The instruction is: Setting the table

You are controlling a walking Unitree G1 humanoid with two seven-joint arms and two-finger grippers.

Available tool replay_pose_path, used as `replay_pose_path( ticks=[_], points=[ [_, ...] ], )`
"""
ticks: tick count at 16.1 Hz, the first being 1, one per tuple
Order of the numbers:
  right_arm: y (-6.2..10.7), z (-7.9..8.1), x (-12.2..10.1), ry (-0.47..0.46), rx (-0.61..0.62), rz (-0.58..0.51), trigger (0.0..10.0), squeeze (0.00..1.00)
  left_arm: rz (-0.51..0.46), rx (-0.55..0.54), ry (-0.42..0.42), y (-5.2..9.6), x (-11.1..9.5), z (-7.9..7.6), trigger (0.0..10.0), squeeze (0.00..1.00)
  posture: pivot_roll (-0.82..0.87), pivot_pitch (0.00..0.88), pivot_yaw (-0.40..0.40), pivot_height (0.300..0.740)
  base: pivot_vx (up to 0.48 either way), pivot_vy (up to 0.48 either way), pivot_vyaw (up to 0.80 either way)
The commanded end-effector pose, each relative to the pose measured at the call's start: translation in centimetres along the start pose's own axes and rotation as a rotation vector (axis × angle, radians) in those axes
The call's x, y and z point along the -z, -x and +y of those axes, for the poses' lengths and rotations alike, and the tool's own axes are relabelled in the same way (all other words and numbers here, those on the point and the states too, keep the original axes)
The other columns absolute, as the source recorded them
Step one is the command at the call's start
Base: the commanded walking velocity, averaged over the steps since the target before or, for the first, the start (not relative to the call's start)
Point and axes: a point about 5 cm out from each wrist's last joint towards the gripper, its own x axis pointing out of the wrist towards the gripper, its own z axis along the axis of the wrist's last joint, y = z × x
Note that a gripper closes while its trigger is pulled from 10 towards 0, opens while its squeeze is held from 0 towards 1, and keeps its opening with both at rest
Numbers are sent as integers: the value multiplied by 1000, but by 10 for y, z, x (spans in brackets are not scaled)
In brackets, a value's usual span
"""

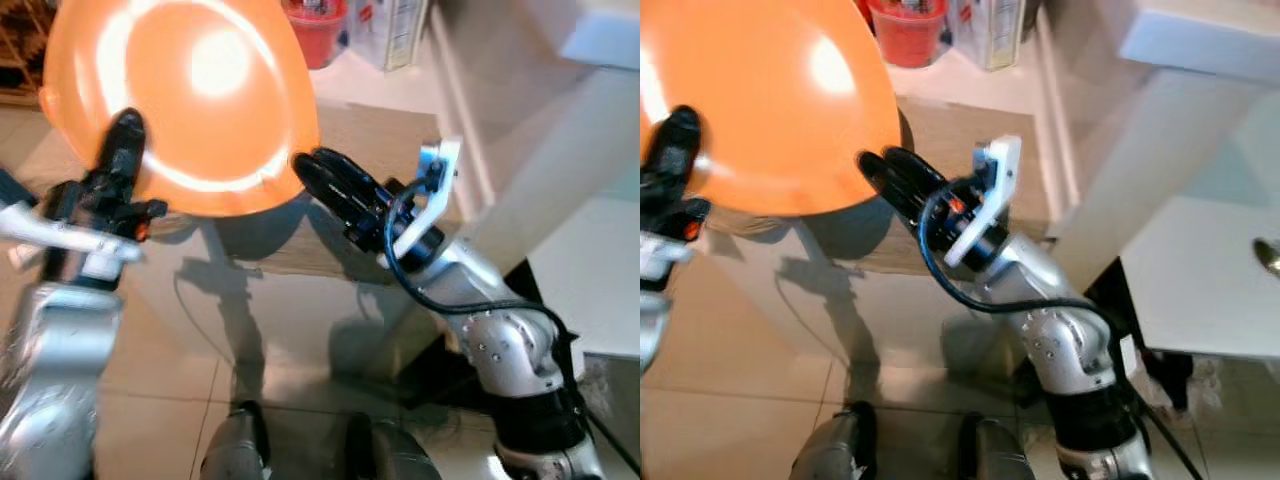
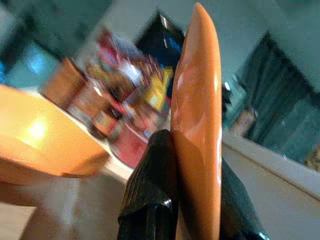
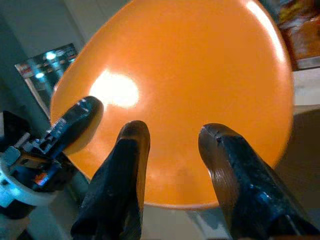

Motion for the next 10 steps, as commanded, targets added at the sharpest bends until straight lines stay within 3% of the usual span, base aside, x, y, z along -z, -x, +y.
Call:
replay_pose_path(
  ticks=[1, 3, 5, 7, 10],
  points=[
    [3, -5, 3, 13, 24, 8, 10000, 0, -53, -8, -26, 3, -7, 4, 10000, 0, -51, 64, -28, 740, 0, 0, 0],
    [6, -10, 5, 28, 48, 18, 10000, 0, -37, 17, -55, -2, -3, 5, 10000, 0, -58, 46, -23, 740, 0, 0, 0],
    [5, -12, 6, 54, 53, 21, 10000, 0, 47, 58, -133, -5, 18, 4, 10000, 0, -67, 31, -16, 740, 0, 0, 0],
    [4, -15, 7, 84, 73, 26, 10000, 0, 99, 64, -158, -6, 35, 3, 10000, 0, -71, 27, -12, 740, 0, 0, 0],
    [6, -23, 11, 125, 122, 44, 10000, 0, 136, 96, -124, -4, 54, -2, 10000, 0, -77, 28, -7, 740, 0, -125, 0]
  ],
)
